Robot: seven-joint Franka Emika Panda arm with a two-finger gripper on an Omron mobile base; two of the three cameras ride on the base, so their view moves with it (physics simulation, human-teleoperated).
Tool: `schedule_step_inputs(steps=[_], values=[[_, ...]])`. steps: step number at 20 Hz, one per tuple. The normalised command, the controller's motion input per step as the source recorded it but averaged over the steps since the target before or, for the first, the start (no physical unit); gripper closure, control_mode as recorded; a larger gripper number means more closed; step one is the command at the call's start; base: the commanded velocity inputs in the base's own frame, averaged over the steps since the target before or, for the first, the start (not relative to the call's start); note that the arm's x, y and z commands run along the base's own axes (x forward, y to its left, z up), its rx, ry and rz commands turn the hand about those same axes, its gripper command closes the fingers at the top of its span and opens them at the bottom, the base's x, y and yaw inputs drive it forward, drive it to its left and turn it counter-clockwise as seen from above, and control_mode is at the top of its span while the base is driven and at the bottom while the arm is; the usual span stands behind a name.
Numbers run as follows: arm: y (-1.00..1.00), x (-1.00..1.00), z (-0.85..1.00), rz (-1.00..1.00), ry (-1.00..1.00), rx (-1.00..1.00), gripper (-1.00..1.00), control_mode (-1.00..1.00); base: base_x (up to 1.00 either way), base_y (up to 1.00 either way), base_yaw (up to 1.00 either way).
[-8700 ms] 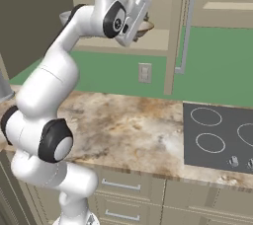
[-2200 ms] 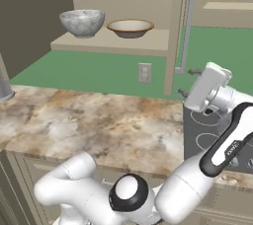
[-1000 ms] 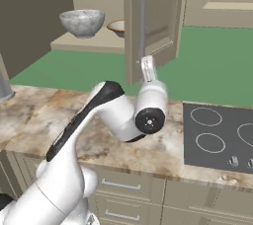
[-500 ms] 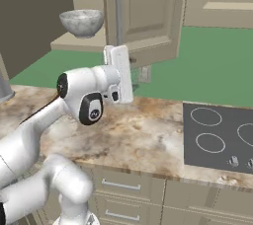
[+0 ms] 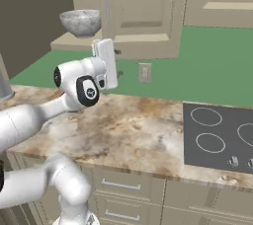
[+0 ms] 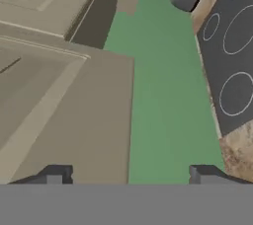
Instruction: Open the cabinet. Pick the bowls from the counter and place them in the cabinet. Then close the cabinet.
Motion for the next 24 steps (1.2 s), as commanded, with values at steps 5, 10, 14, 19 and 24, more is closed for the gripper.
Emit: schedule_step_inputs(steps=[5,10,14,19,24], values=[[0.0,1.0,0.55,0.37,0.16,0.18,-1.0,-1.0,0.0,0.0,0.0],[0.0,1.0,0.42,0.39,0.24,0.17,-1.0,-1.0,0.0,0.0,0.0],[0.0,0.9,0.45,0.36,0.33,0.15,-1.0,-1.0,0.0,0.0,0.0],[0.0,0.02,0.56,0.21,0.29,0.05,-1.0,-1.0,0.0,0.0,0.0],[0.0,-0.55,0.91,0.05,0.25,0.0,-1.0,-1.0,0.0,0.0,0.0]])
